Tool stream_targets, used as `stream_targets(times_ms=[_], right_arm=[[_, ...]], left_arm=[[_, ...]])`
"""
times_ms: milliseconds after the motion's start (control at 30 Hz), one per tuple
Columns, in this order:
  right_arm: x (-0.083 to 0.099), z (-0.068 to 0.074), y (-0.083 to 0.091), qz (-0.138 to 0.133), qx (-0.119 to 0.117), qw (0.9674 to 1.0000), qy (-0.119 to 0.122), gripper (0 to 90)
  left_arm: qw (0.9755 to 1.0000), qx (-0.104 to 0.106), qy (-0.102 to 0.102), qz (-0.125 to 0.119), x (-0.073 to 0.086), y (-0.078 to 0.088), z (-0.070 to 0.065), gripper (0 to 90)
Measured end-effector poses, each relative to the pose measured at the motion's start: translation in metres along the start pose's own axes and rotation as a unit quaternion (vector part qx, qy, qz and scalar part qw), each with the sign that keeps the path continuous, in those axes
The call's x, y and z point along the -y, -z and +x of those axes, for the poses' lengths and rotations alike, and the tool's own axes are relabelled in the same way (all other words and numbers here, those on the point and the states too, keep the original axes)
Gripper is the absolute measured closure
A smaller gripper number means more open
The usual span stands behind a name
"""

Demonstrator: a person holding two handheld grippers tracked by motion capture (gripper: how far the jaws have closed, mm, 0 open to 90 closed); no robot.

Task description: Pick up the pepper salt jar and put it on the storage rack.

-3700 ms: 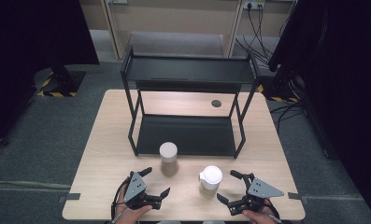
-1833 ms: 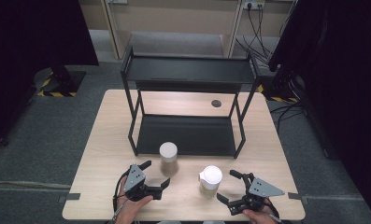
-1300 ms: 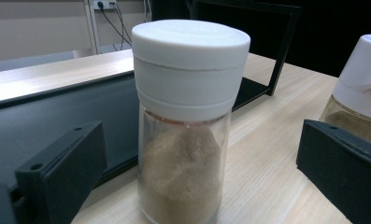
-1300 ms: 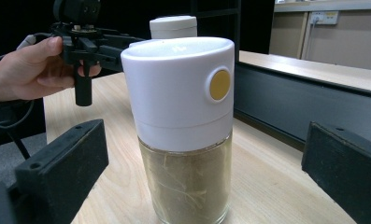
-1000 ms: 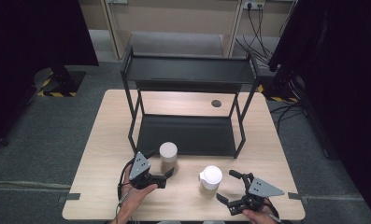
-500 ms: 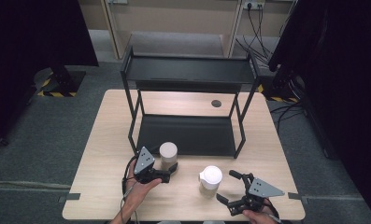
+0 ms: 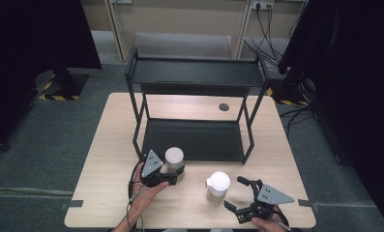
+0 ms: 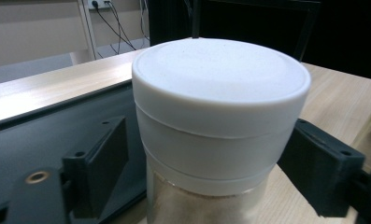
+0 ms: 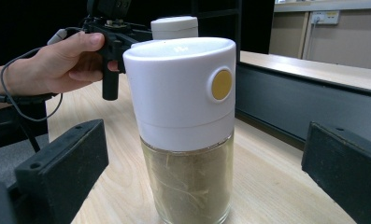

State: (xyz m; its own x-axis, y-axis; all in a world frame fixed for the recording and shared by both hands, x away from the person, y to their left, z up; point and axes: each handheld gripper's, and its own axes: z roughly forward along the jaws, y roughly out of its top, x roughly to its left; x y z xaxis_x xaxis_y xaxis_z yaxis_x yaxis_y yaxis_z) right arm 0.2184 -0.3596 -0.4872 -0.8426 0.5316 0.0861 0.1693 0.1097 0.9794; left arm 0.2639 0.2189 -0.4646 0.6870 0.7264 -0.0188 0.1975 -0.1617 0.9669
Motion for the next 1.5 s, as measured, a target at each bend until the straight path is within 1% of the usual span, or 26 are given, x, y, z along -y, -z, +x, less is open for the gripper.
stream_targets(times_ms=[200,300,367,533,700,800,1000,1067,1167,1300,1500], right_arm=[[0.000,0.000,0.000,0.000,0.000,1.0000,0.000,1.0],[0.000,0.000,0.000,0.000,0.000,1.0000,0.000,1.1],[0.000,0.000,0.000,0.000,0.000,1.0000,0.000,1.0],[0.000,0.000,0.000,0.000,0.000,1.0000,0.000,1.0],[0.000,0.000,0.000,-0.002,0.000,1.0000,-0.001,1.0],[0.001,0.000,0.000,-0.002,0.000,1.0000,-0.001,1.0],[0.001,0.000,0.000,-0.003,0.000,1.0000,-0.001,1.0],[0.001,0.000,0.000,-0.002,0.000,1.0000,-0.002,1.1],[0.001,0.000,0.000,-0.003,0.000,1.0000,-0.001,1.0],[0.001,0.000,0.000,-0.003,0.000,1.0000,-0.002,1.0],[0.001,0.000,0.000,-0.003,0.000,1.0000,-0.002,1.0]], left_arm=[[0.9999,0.005,-0.007,0.006,-0.001,-0.001,0.001,28.5],[0.9999,0.010,-0.002,0.003,0.001,-0.002,0.003,32.1],[0.9999,0.009,-0.007,0.003,0.001,-0.002,0.002,34.4],[1.0000,0.004,-0.006,0.001,0.001,-0.002,-0.001,34.9],[0.9999,0.004,-0.012,0.012,-0.006,-0.001,-0.002,35.1],[0.9999,0.007,-0.008,0.007,-0.009,0.001,-0.002,35.1],[0.9999,0.009,-0.008,-0.001,-0.023,0.008,-0.002,35.1],[0.9998,0.014,-0.010,-0.002,-0.029,0.010,0.000,35.1],[0.9998,0.016,-0.009,-0.005,-0.034,0.012,0.001,35.1],[0.9998,0.013,-0.015,-0.005,-0.041,0.014,0.000,35.1],[0.9997,0.012,-0.016,-0.012,-0.051,0.016,0.000,35.1]])
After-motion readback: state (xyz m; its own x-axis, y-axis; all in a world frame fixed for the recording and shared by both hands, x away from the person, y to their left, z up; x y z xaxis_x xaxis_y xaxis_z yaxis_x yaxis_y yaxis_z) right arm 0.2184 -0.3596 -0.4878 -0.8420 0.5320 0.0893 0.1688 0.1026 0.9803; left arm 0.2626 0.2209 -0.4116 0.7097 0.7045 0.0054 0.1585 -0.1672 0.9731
